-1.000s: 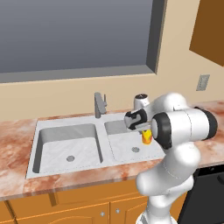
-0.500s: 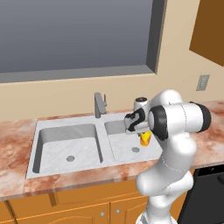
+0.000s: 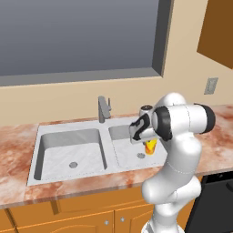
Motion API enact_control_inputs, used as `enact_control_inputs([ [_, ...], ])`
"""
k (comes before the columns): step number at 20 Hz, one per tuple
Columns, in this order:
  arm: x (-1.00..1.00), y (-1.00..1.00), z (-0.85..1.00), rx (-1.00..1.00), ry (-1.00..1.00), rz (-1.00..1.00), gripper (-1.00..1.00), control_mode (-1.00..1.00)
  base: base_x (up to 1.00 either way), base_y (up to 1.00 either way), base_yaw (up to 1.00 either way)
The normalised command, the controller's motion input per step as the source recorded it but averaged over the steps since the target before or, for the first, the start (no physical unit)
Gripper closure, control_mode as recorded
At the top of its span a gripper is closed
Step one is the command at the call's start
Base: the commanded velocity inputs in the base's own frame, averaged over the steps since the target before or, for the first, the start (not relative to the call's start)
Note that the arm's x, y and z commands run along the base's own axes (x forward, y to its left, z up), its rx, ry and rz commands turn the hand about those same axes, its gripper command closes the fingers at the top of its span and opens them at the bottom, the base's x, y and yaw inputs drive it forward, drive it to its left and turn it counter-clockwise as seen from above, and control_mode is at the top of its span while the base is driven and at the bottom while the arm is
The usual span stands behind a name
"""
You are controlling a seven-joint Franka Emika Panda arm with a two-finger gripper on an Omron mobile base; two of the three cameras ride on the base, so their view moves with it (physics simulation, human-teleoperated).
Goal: Move any existing items from the left basin to the right basin for drying. Then move the glass cup from the counter to the left basin of the sink for washing.
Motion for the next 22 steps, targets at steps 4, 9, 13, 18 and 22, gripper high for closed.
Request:
enact_control_inputs([
  [4,0.04,-0.01,-0.21,0.0,0.0,0.07,1.0,-1.0,0.0,0.0,0.0],
  [9,0.04,-0.03,-0.08,0.04,0.0,0.06,1.0,-1.0,0.0,0.0,0.0],
  [13,0.07,-0.05,-0.1,0.05,0.0,0.06,1.0,-1.0,0.0,0.0,0.0],
  [18,0.05,-0.02,-0.14,0.05,0.0,0.05,1.0,-1.0,0.0,0.0,0.0],
  [22,0.08,0.0,-0.16,0.03,0.01,0.02,1.0,-1.0,0.0,0.0,0.0],
])
